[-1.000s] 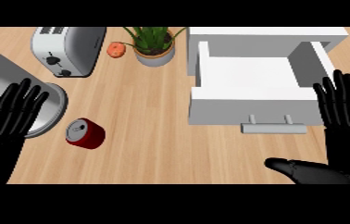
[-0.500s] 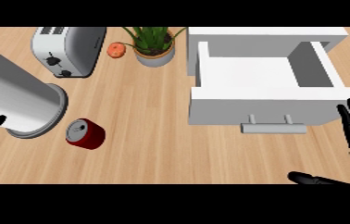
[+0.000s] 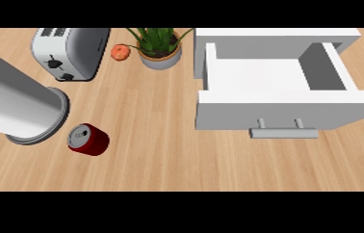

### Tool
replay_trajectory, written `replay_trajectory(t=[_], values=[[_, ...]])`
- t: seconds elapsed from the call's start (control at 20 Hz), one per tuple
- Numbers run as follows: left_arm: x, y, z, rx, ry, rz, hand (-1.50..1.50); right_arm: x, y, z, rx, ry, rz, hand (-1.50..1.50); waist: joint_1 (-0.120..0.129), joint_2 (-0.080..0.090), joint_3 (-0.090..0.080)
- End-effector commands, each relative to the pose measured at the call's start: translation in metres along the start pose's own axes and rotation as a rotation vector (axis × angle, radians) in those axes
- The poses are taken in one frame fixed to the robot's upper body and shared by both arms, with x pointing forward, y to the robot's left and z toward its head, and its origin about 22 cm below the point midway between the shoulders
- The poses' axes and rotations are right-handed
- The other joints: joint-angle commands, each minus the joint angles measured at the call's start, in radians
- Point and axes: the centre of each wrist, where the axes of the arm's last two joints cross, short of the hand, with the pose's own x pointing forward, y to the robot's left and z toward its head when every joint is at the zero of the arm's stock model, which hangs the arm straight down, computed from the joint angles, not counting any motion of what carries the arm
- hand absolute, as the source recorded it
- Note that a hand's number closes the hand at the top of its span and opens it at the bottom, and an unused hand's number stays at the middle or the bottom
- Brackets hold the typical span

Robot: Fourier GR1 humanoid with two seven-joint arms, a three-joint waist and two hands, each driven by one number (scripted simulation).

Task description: Pick up the can, place it into the drawer and close the drawer

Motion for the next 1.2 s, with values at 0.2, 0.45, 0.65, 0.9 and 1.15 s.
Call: replay_trajectory(t=[0.2, 0.45, 0.65, 0.9, 1.15], values=[[-0.008, 0.012, -0.001, 0.025, 0.046, 0.167, -1.5, 0.018, -0.028, 0.02, 0.016, 0.002, -0.013, -1.5, -0.004, 0.0, 0.0], [-0.004, 0.016, -0.02, 0.01, 0.089, 0.221, -1.5, -0.013, -0.029, 0.024, 0.0, 0.007, -0.022, -1.5, -0.003, 0.001, 0.0], [-0.019, -0.008, -0.011, 0.017, 0.122, 0.274, -1.5, 0.018, -0.037, 0.045, 0.02, 0.009, -0.002, -1.5, -0.006, -0.001, 0.0], [-0.022, -0.004, -0.048, 0.033, 0.121, 0.26, -1.5, 0.002, -0.057, 0.057, 0.019, 0.001, -0.007, -1.5, -0.011, 0.0, 0.0], [-0.056, -0.035, -0.07, 0.035, 0.164, 0.236, -1.5, 0.001, -0.051, 0.032, 0.017, 0.001, -0.014, -1.5, -0.006, 0.002, 0.0]])
